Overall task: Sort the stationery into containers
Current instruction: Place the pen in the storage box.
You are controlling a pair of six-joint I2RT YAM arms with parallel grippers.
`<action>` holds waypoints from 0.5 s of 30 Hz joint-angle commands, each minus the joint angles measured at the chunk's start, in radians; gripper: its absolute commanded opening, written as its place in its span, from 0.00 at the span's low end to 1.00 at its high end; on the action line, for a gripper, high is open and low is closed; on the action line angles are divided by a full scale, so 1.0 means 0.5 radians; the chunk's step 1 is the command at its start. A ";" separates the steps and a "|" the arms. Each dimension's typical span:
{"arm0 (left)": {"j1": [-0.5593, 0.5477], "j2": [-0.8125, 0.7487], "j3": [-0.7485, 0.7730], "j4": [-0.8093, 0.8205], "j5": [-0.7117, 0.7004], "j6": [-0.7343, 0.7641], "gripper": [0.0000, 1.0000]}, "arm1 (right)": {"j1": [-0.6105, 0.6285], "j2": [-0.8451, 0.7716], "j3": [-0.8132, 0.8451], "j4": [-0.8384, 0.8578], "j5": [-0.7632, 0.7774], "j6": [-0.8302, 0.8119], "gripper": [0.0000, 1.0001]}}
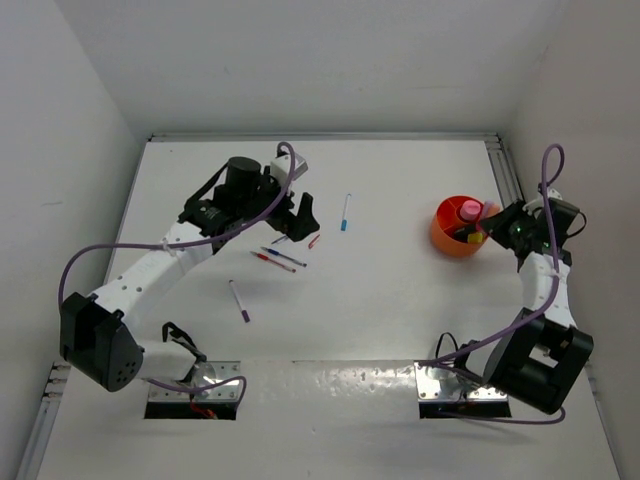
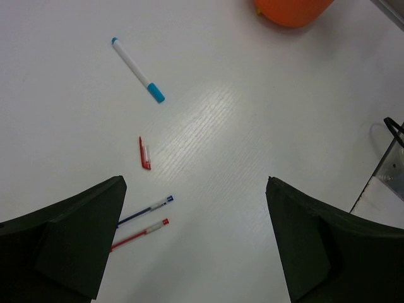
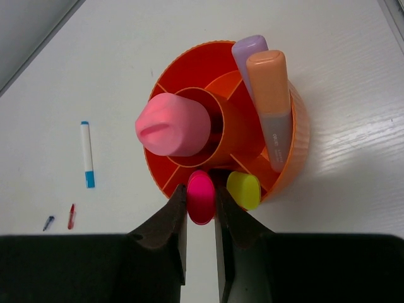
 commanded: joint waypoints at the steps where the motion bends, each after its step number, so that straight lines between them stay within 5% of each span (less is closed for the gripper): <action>1: 0.042 0.001 -0.004 0.085 0.060 -0.043 1.00 | 0.014 0.041 0.071 0.130 0.025 -0.060 0.00; 15: 0.066 0.020 -0.035 0.088 0.088 -0.030 1.00 | -0.145 0.133 0.240 -0.005 -0.089 -0.281 0.00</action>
